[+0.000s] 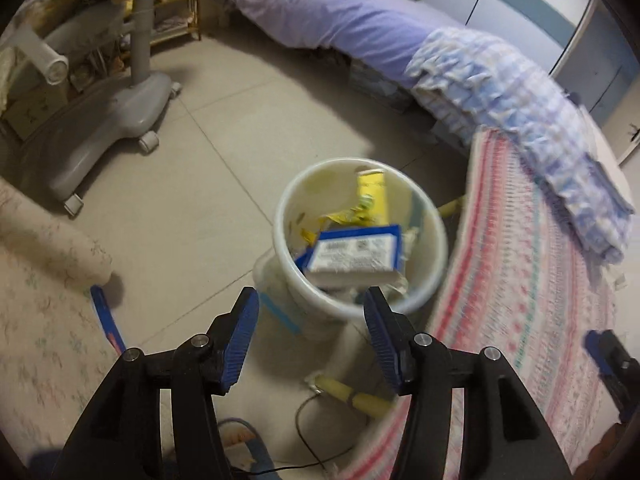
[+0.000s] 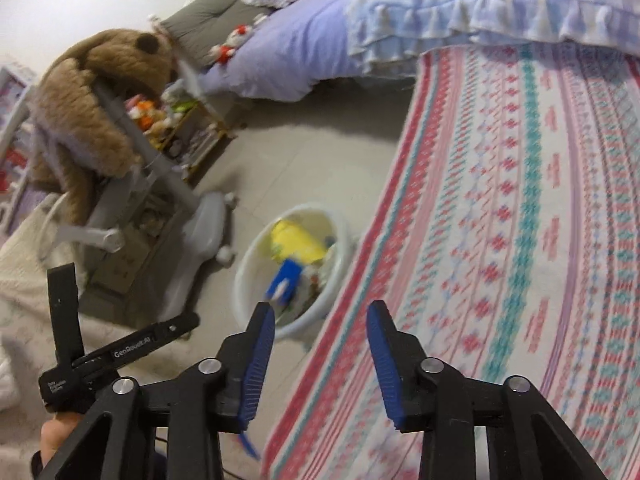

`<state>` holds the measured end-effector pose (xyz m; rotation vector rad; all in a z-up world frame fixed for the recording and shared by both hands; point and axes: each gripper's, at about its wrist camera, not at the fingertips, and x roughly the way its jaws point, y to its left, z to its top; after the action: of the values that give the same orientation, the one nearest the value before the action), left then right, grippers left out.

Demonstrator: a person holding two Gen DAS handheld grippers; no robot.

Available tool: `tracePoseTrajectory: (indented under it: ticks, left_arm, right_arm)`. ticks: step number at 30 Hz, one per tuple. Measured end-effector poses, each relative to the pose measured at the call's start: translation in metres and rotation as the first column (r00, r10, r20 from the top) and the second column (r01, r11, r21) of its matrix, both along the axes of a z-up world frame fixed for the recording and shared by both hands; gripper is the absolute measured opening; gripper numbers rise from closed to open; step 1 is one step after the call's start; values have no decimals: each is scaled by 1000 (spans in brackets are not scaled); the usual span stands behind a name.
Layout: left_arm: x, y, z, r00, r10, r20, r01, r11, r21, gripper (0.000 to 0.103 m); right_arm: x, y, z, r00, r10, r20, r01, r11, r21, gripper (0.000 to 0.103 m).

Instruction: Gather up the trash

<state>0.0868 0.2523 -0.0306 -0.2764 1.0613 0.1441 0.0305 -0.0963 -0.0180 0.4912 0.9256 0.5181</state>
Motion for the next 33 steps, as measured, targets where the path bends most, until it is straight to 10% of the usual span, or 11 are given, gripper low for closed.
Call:
tracePoseTrajectory:
  ticks: [6, 15, 33]
  left_arm:
    - [-81, -30, 30, 995, 15, 97, -16, 1000, 12, 79]
    - [-152, -84, 58, 987, 0, 163, -13, 997, 78, 87]
    - [-170, -138, 80, 985, -39, 167, 2, 976, 219, 88]
  right_arm:
    - [-54, 26, 23, 988, 144, 64, -138, 987, -88, 45]
    - [-124, 13, 42, 960, 153, 236, -94, 965, -243, 78]
    - [-127, -10, 35, 936, 176, 303, -65, 937, -343, 85]
